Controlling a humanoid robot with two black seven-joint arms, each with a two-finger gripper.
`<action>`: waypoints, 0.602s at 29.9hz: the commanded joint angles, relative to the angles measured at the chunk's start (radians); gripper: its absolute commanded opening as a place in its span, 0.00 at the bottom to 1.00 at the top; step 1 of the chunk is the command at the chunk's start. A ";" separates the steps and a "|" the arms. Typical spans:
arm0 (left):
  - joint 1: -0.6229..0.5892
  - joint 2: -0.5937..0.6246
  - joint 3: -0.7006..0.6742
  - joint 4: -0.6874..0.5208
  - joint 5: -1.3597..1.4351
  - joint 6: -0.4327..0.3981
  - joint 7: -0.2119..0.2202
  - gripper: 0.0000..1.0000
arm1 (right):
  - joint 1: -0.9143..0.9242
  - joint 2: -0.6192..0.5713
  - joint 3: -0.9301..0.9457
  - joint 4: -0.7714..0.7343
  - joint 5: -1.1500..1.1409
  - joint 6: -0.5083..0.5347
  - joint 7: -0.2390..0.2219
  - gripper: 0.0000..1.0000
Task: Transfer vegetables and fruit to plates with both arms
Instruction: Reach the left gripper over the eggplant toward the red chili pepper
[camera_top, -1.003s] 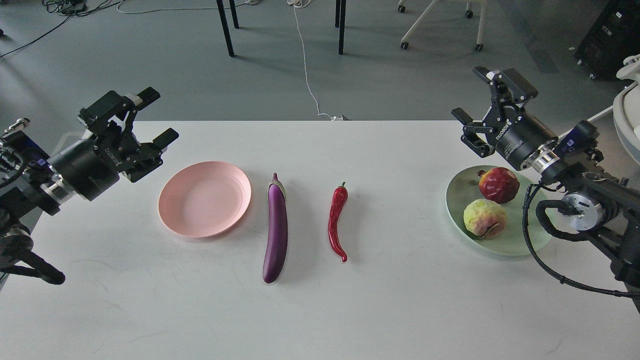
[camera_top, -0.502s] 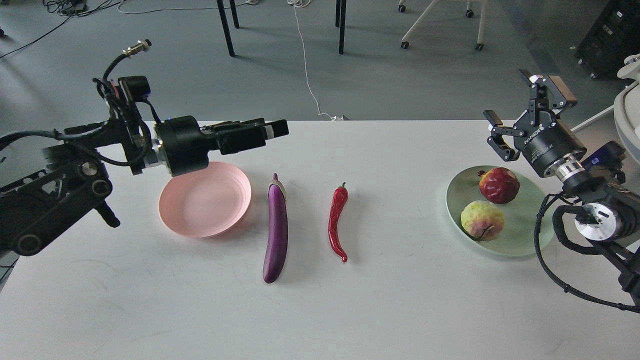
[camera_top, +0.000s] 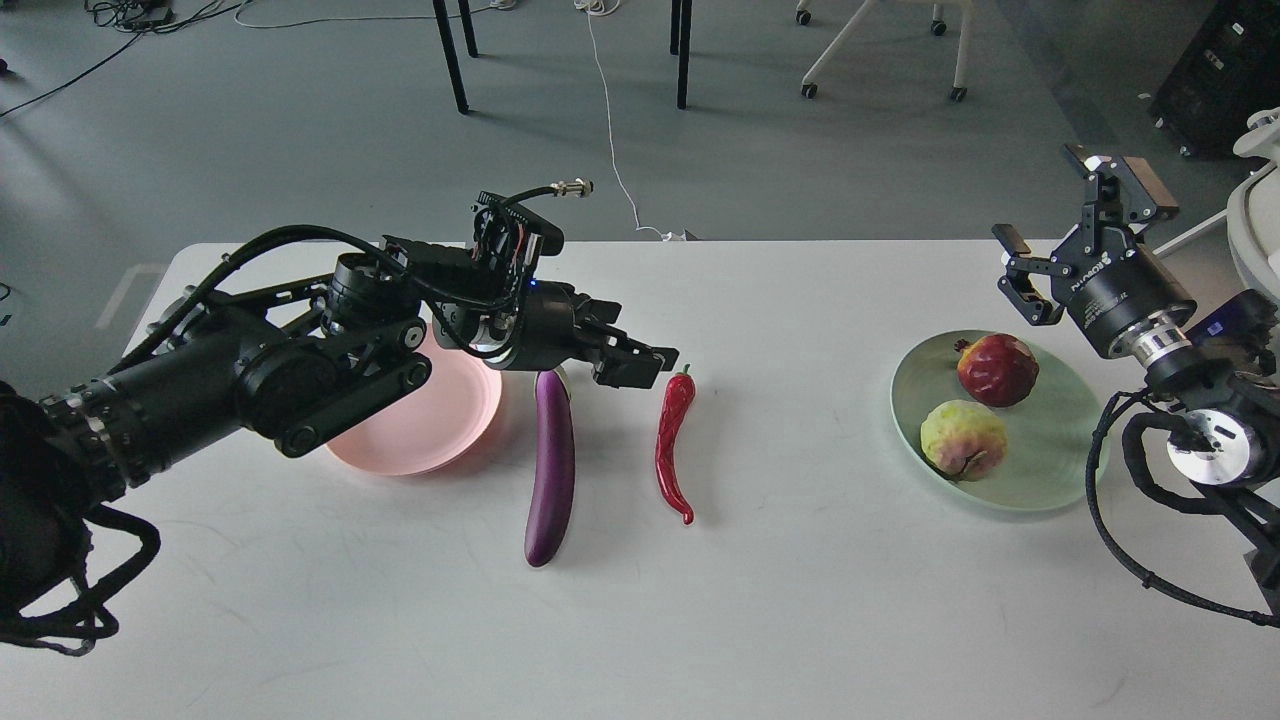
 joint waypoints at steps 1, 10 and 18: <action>-0.003 -0.068 0.049 0.086 0.050 0.003 -0.004 0.99 | -0.001 0.000 0.000 -0.001 0.000 0.000 0.000 0.97; -0.009 -0.205 0.115 0.235 0.059 0.049 -0.006 0.98 | -0.004 0.001 0.000 -0.001 0.000 0.000 0.000 0.97; 0.002 -0.225 0.133 0.258 0.059 0.053 0.005 0.93 | -0.011 0.001 0.001 0.004 0.002 0.000 0.000 0.97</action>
